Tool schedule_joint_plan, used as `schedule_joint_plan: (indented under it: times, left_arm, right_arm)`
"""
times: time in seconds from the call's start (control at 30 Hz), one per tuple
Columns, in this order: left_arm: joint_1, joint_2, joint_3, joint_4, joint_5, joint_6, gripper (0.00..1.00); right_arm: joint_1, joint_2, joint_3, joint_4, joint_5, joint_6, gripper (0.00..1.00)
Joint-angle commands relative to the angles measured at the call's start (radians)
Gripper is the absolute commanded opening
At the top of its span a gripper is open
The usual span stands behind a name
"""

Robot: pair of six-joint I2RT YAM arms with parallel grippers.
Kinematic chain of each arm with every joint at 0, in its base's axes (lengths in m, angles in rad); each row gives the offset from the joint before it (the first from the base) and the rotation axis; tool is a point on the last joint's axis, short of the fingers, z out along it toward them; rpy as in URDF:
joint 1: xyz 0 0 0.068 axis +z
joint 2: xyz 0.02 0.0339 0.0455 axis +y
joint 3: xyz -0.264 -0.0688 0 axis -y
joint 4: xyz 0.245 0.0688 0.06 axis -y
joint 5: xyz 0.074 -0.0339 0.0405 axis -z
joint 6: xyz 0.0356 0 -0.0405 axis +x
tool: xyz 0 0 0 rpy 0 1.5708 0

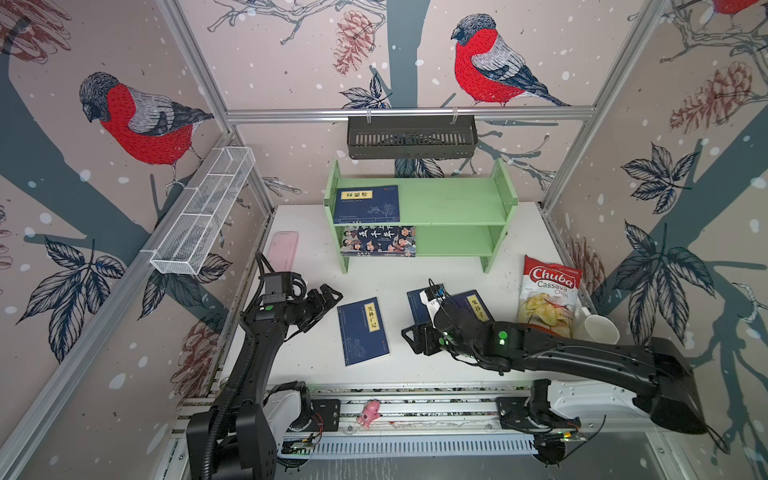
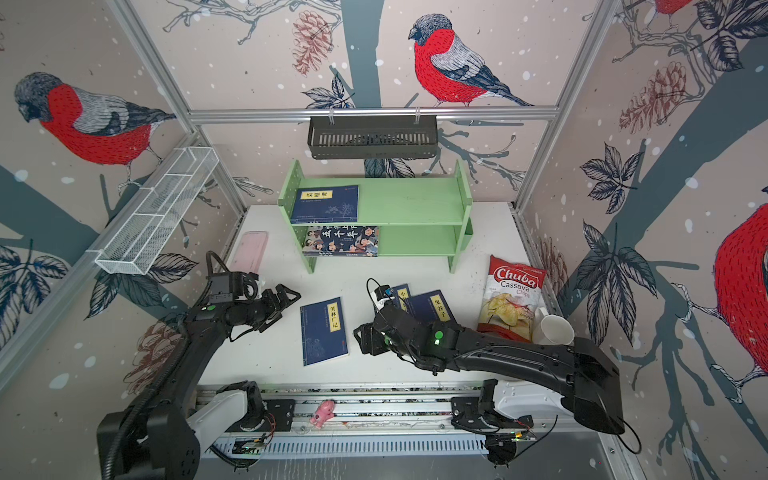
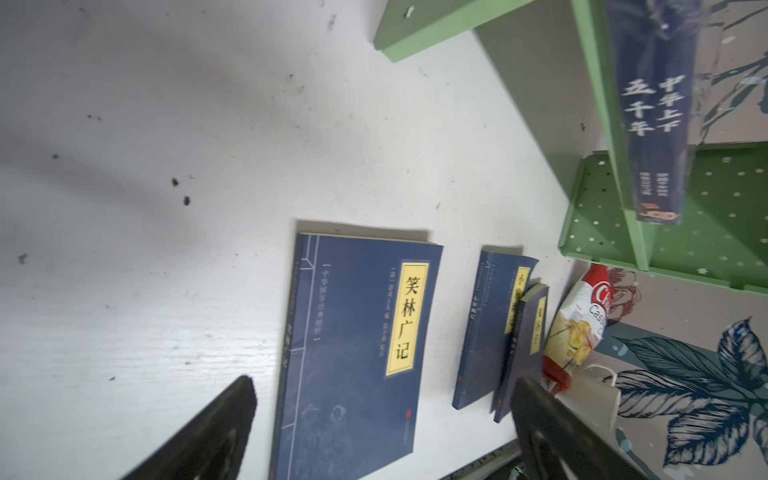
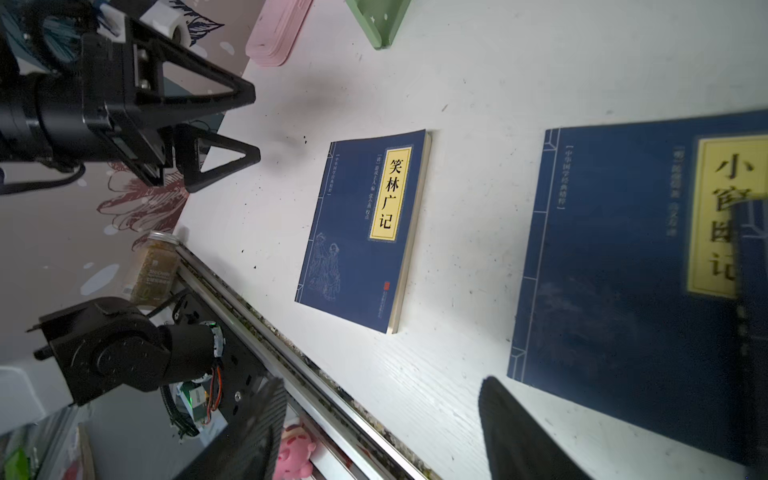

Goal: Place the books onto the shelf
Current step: 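Draw both grippers back and lower them to the remaining dark blue books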

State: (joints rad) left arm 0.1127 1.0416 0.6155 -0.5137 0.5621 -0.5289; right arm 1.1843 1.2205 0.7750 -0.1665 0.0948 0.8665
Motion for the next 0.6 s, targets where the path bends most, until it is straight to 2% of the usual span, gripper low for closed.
schedule_joint_plan:
  times: [0.0, 0.1, 0.2, 0.27, 0.33, 0.57]
  left_arm:
    - [-0.028, 0.048, -0.007, 0.058, -0.082, 0.071, 0.96]
    - [-0.076, 0.128, 0.004, 0.060, -0.065, 0.085, 0.95]
    - [-0.125, 0.192, 0.008, 0.075, -0.127, 0.110, 0.95]
    - [-0.137, 0.216, 0.007, 0.088, -0.171, 0.118, 0.95]
    - [-0.138, 0.256, 0.007, 0.092, -0.146, 0.124, 0.94]
    - [-0.161, 0.318, -0.025, 0.126, -0.086, 0.124, 0.92]
  right_arm:
    - [-0.057, 0.088, 0.008, 0.139, -0.161, 0.031, 0.74]
    - [-0.093, 0.204, 0.044, 0.170, -0.241, 0.010, 0.74]
    - [-0.113, 0.335, 0.114, 0.163, -0.305, -0.021, 0.74]
    - [-0.121, 0.414, 0.162, 0.154, -0.332, -0.039, 0.74]
    - [-0.133, 0.472, 0.187, 0.171, -0.371, -0.042, 0.73]
    - [-0.180, 0.539, 0.198, 0.180, -0.405, -0.045, 0.72]
